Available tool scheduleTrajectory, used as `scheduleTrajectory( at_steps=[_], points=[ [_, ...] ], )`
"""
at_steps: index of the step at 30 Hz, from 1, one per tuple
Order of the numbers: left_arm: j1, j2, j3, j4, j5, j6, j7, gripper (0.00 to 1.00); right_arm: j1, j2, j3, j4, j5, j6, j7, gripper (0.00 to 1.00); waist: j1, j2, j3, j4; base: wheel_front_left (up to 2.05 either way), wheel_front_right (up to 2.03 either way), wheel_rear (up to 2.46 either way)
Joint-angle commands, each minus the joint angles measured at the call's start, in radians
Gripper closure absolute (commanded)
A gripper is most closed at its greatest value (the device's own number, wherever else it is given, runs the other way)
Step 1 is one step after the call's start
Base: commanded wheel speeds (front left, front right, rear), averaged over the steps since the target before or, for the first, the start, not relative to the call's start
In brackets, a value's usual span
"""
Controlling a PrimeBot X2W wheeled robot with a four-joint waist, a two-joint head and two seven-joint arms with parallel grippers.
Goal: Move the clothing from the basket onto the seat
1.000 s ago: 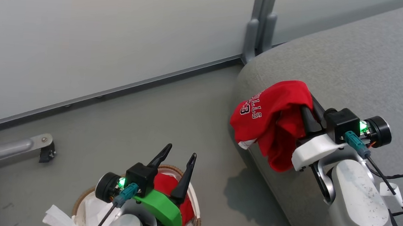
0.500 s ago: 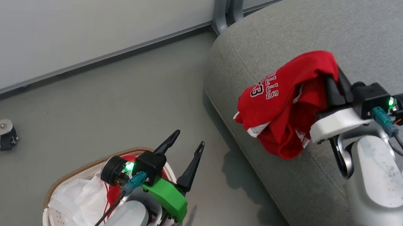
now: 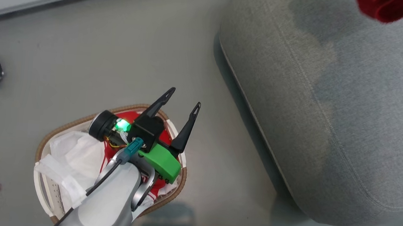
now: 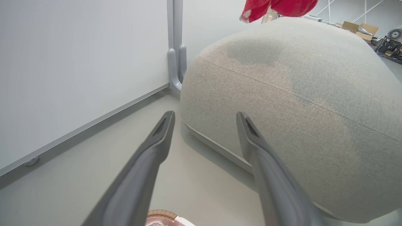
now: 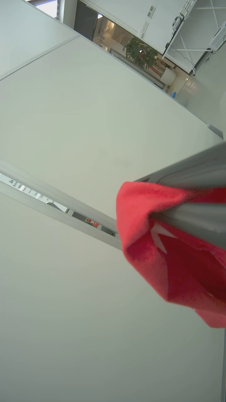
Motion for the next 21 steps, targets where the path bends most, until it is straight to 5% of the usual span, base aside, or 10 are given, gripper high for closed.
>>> scheduleTrajectory(
  at_steps=[1,9,21],
  points=[
    [-0.035,0.01,-0.004,-0.007,0.015,-0.003,-0.001,0.0,-0.046,-0.031,-0.024,0.015,-0.009,-0.001,-0.002,1.0,-0.0001,-0.0001,0.163,0.08,0.0,0.0,0.0],
    [-0.103,0.033,-0.006,-0.025,0.039,-0.002,-0.001,0.0,-0.15,-0.128,-0.151,0.097,-0.051,-0.001,-0.002,1.0,-0.0001,-0.0001,0.306,0.13,0.0,0.0,0.0],
    [-0.087,0.028,-0.002,-0.032,0.041,0.009,-0.001,0.0,0.136,-0.015,-0.216,0.142,-0.078,-0.001,-0.002,1.0,-0.0001,-0.0001,0.32,0.137,0.0,0.0,0.0]
  ],
)
